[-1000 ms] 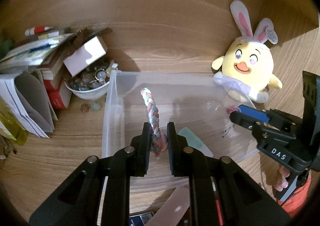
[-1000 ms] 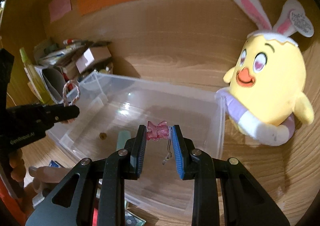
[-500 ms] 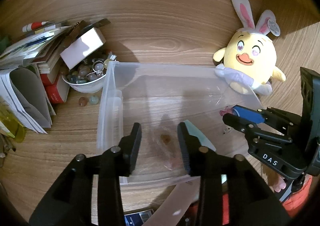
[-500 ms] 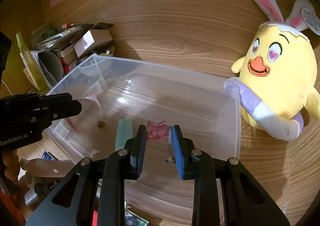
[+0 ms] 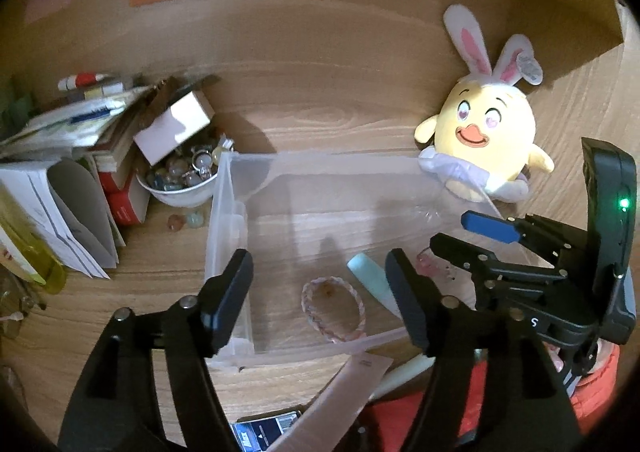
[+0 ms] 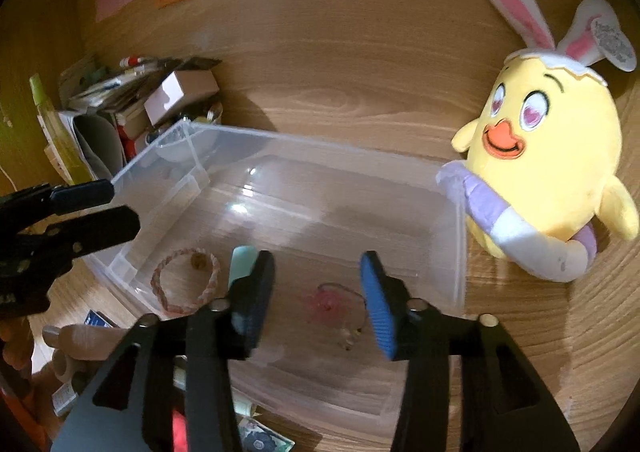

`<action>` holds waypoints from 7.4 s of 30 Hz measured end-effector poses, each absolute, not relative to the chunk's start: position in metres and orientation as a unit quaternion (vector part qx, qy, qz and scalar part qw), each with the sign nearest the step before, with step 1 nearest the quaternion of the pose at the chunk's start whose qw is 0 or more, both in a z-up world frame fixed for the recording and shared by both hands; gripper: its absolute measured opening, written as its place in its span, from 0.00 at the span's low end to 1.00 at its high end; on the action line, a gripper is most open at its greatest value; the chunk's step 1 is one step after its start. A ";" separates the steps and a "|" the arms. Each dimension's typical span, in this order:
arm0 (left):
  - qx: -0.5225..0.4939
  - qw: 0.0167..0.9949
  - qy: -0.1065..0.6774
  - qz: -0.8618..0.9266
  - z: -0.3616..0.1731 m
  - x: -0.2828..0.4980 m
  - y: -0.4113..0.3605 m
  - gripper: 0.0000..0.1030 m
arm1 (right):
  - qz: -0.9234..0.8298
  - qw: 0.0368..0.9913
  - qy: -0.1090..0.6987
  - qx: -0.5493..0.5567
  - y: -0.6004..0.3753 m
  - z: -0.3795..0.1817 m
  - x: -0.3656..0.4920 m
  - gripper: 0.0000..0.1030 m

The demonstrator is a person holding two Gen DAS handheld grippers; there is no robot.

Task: Organize objects

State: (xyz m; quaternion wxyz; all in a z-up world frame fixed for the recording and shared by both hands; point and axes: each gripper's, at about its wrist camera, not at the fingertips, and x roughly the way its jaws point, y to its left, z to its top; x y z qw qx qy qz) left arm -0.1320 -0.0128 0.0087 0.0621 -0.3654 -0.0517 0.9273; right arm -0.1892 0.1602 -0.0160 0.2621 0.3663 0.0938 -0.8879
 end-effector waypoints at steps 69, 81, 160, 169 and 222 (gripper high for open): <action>-0.414 0.041 -0.063 0.907 -0.051 -0.014 -0.058 0.68 | -0.784 0.400 0.221 0.420 0.126 -0.054 -0.082 0.83; -0.414 0.058 -0.072 0.906 -0.056 -0.018 -0.061 0.46 | -0.775 0.399 0.257 0.418 0.102 -0.057 -0.092 0.83; -0.408 0.089 -0.058 0.907 -0.040 -0.042 -0.053 0.32 | -0.801 0.404 0.206 0.390 0.143 -0.036 -0.086 0.52; -0.381 0.074 -0.064 0.919 -0.021 -0.020 -0.053 0.32 | -0.821 0.397 0.181 0.367 0.158 -0.016 -0.084 0.52; -0.429 0.075 -0.115 0.893 -0.047 -0.052 -0.067 0.32 | -0.875 0.344 0.156 0.304 0.162 0.035 -0.155 0.52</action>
